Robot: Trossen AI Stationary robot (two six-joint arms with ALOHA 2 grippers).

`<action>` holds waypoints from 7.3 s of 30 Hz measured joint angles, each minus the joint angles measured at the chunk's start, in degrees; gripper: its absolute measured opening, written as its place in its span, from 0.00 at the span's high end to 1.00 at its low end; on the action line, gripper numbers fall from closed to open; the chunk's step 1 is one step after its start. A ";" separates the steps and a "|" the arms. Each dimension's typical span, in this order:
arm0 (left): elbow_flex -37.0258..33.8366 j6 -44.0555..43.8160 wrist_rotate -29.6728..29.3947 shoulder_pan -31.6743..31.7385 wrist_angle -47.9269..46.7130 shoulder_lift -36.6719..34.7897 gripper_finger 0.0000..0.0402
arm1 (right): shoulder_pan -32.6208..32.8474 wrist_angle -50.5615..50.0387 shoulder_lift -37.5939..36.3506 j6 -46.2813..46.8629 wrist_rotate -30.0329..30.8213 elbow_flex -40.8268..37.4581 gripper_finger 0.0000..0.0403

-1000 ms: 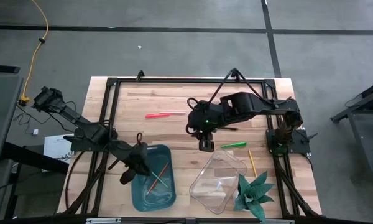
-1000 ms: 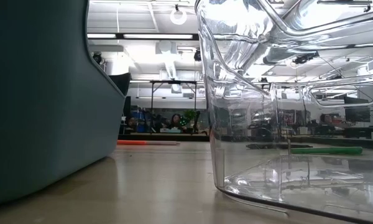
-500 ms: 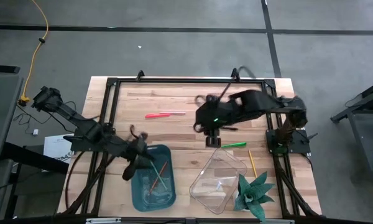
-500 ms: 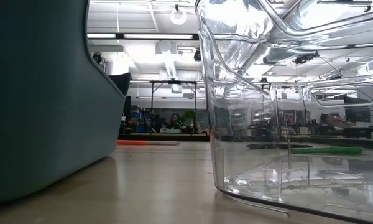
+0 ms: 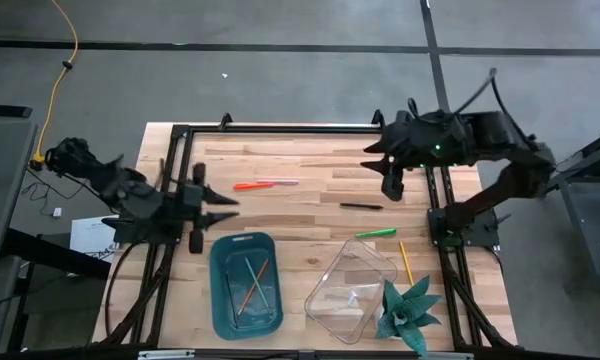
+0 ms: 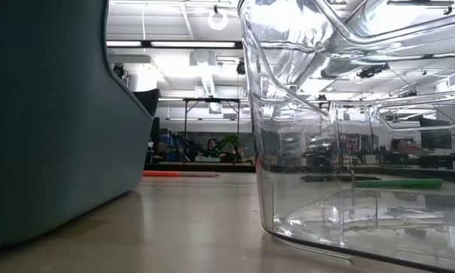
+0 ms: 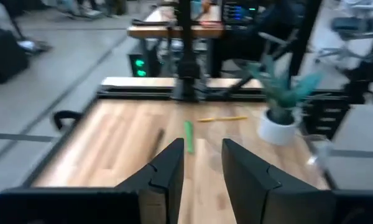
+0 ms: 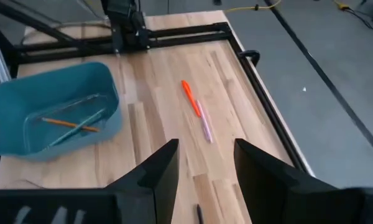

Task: Sort pens & pencils
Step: Put the yellow pencil into the blue bin

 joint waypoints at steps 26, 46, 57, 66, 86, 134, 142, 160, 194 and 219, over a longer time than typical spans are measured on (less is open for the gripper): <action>0.42 8.88 38.68 46.50 -2.86 3.29 0.76 | -13.81 11.80 -26.12 8.08 -27.65 -65.26 0.64; -2.32 13.48 45.01 51.67 -7.67 3.86 0.76 | 12.18 7.66 -36.87 76.04 -17.53 -73.13 0.64; -2.36 14.34 45.08 51.67 -8.09 3.83 0.76 | 26.99 2.99 -28.43 97.08 -15.12 -73.15 0.64; -2.36 14.31 45.09 51.67 -8.73 4.23 0.76 | 28.07 17.77 -25.12 101.07 -15.21 -79.88 0.64; -2.36 12.75 45.15 51.67 -11.37 4.23 0.76 | 27.87 27.75 -25.12 108.37 -16.65 -90.26 0.64; -2.36 14.39 45.05 51.68 -11.57 4.23 0.76 | 14.21 30.98 -12.42 91.58 -22.99 -89.98 0.76; -2.36 14.54 45.07 51.67 -11.57 4.23 0.76 | 14.23 30.32 -12.40 91.61 -23.26 -90.09 0.95; -2.33 15.23 45.07 51.69 -11.47 4.20 0.76 | 11.12 26.90 -12.25 87.72 -16.34 -84.03 0.99; -2.33 14.65 50.09 51.67 1.34 4.18 0.76 | -9.62 19.55 -12.40 44.83 7.03 -49.55 0.99; -2.33 -1.08 69.33 50.38 30.12 17.25 0.76 | -10.56 62.68 -12.40 22.97 -6.24 -47.99 0.99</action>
